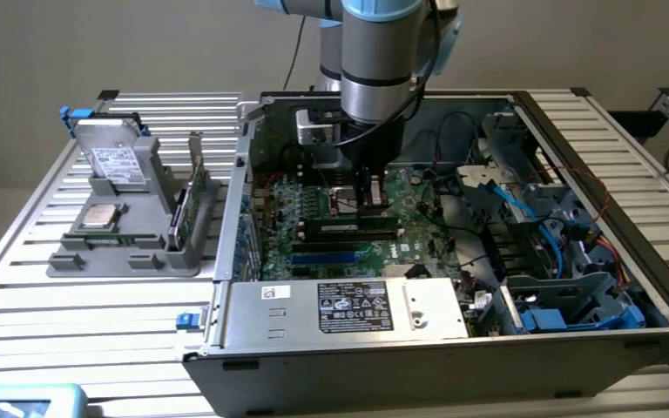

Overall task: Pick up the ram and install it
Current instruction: 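Insert the ram into the slot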

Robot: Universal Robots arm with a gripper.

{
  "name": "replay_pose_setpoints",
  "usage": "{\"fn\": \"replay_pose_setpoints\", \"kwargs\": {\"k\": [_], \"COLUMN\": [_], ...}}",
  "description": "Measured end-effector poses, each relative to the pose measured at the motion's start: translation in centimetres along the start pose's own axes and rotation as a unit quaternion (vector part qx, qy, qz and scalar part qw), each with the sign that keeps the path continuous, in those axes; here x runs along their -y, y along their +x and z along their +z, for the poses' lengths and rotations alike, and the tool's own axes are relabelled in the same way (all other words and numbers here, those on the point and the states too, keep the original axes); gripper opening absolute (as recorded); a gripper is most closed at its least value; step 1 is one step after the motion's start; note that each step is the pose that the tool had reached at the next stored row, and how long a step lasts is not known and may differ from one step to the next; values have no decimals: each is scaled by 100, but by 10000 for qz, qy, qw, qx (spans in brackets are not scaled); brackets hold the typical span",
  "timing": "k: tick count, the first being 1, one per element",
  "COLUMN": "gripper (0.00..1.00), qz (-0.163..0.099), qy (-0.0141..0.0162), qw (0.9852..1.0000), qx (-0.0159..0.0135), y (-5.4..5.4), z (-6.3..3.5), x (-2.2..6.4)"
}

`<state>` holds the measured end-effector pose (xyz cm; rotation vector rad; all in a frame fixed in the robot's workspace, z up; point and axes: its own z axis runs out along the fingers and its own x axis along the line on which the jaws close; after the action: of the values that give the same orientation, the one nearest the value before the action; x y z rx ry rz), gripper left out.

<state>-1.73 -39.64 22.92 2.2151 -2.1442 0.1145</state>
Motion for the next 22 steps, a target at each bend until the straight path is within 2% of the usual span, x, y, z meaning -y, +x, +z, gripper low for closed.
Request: {"fn": "replay_pose_setpoints", "kwargs": {"k": [22], "gripper": [14], "qz": [45], "qy": [16], "qw": [10000], "qx": [-2], "y": [-4], "z": [39], "x": [-23]}}
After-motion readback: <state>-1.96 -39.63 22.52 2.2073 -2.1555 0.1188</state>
